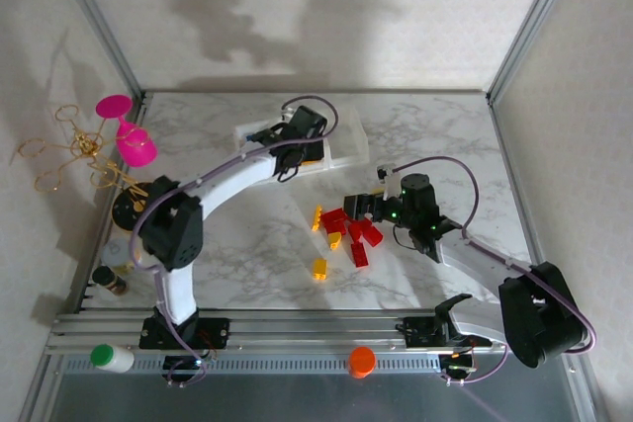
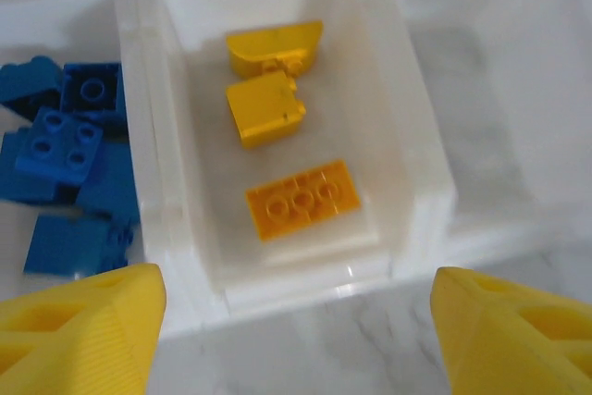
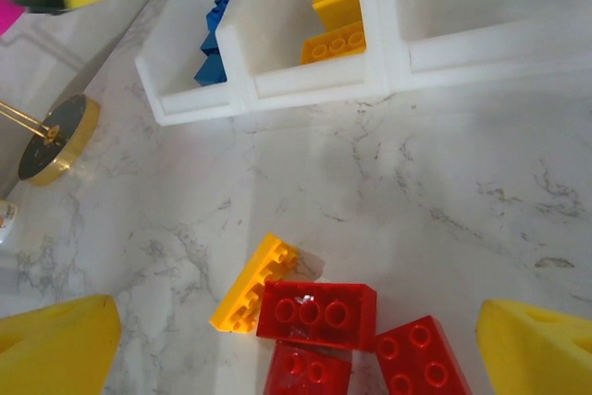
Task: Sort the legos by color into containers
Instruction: Place the lego in the container, then pick up the lego from the center of the table.
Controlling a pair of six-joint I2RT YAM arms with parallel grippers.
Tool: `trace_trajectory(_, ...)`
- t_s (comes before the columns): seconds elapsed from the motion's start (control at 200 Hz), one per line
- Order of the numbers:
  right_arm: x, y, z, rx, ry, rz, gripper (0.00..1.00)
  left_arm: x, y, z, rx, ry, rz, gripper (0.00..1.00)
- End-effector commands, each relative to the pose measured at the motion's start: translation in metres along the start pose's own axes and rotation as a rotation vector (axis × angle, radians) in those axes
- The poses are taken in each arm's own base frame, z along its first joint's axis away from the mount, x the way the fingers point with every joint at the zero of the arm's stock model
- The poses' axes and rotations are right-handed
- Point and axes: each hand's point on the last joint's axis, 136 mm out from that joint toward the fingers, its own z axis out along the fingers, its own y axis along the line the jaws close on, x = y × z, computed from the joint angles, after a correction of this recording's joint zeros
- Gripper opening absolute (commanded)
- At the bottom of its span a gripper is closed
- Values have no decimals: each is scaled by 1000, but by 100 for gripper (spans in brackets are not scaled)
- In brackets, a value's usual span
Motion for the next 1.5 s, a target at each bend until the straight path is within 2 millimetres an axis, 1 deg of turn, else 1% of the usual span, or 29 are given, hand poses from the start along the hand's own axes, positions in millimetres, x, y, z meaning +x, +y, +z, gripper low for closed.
trace_trajectory(0.0, 10, 2, -7, -8, 39, 15, 99, 24, -3, -28, 40, 19, -14, 75)
trace_trajectory(0.09, 16, 5, -14, -20, 46, 24, 99, 48, 0, -42, 56, 42, -21, 75)
trace_trajectory(0.13, 19, 5, -17, -21, 50, 30, 99, 56, -1, -49, 74, 51, -24, 75)
trace_trajectory(0.19, 25, 3, -21, -6, 60, 46, 99, 73, 2, -53, 74, 76, -29, 74)
trace_trajectory(0.295, 38, -1, -24, 9, 99, 82, 99, 101, 0, -60, 88, 107, -28, 73)
trace_trajectory(0.385, 48, -2, -25, 8, 119, 110, 99, 123, -1, -59, 91, 131, -24, 70)
trace_trajectory(0.456, 53, -4, -25, 11, 126, 125, 99, 139, -2, -54, 90, 157, -21, 68)
trace_trajectory(0.566, 58, -5, -24, 9, 136, 135, 99, 156, -7, -44, 87, 181, -3, 62)
trace_trajectory(0.691, 58, -7, -23, 10, 134, 138, 99, 168, -12, -31, 85, 209, -2, 58)
trace_trajectory(0.776, 57, -6, -22, 8, 132, 138, 99, 172, -19, -25, 101, 216, -3, 53)
trace_trajectory(0.861, 58, -7, -22, 12, 131, 134, 99, 179, -23, -18, 105, 231, 6, 51)
trace_trajectory(0.991, 58, -8, -21, 17, 132, 127, 99, 188, -24, -9, 94, 254, 24, 48)
trace_trajectory(1.187, 58, -10, -20, 20, 133, 121, 99, 194, -20, 1, 64, 258, 33, 45)
trace_trajectory(1.327, 58, -10, -18, 19, 131, 117, 99, 196, -17, 5, 44, 258, 44, 41)
trace_trajectory(1.497, 59, -11, -16, 20, 138, 113, 99, 200, -17, 9, 42, 265, 45, 33)
